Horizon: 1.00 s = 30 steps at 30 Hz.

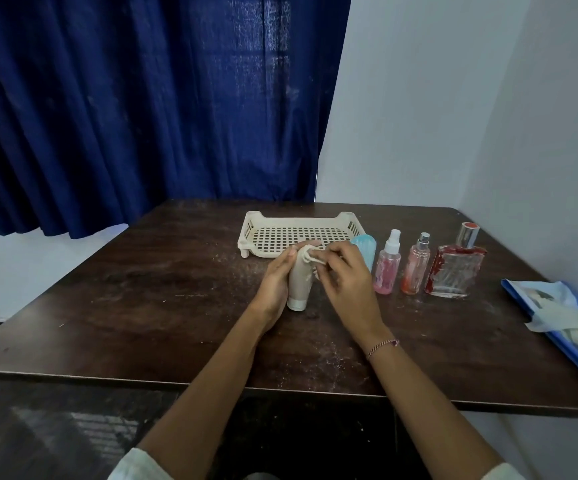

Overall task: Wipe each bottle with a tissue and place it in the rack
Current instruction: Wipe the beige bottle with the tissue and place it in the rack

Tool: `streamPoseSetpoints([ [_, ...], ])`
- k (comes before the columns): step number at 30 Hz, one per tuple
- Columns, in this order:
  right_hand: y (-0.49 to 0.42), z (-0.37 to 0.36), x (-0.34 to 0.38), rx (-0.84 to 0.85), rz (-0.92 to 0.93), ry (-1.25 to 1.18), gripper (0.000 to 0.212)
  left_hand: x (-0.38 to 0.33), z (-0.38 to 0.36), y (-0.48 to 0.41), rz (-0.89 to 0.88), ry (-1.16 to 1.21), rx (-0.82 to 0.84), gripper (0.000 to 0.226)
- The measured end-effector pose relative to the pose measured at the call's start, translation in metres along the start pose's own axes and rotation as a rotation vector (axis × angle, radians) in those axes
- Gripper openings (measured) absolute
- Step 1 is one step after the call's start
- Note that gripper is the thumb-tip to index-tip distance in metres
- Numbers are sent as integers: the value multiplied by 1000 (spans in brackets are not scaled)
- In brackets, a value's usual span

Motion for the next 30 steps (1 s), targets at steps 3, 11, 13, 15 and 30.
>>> streamPoseSetpoints([
  [3,0,-11,14,93,120,15,16,-2,1,1,-11,-45,-12,38],
  [11,0,2,-6,-23,-69,14,22,3,4,-3,-3,31,-58,31],
  [13,0,1,-6,-14,-53,8,20,3,5,-3,0,36,-67,31],
  [15,0,-2,-1,18,-9,-30,18,2,7,-4,-16,14,-66,33],
  [30,1,-3,-7,29,-36,-112,15,4,6,-4,10,-103,-68,42],
])
Point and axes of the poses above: each hand's wrist, its own y-axis away from the middle knuckle, its own z-axis out of the back of the hand, x = y × z, the point moved 5 cm from there along -y, towards the middle knuckle, and after that the axes turned 13 degrees about z, right-handed, at the moved point
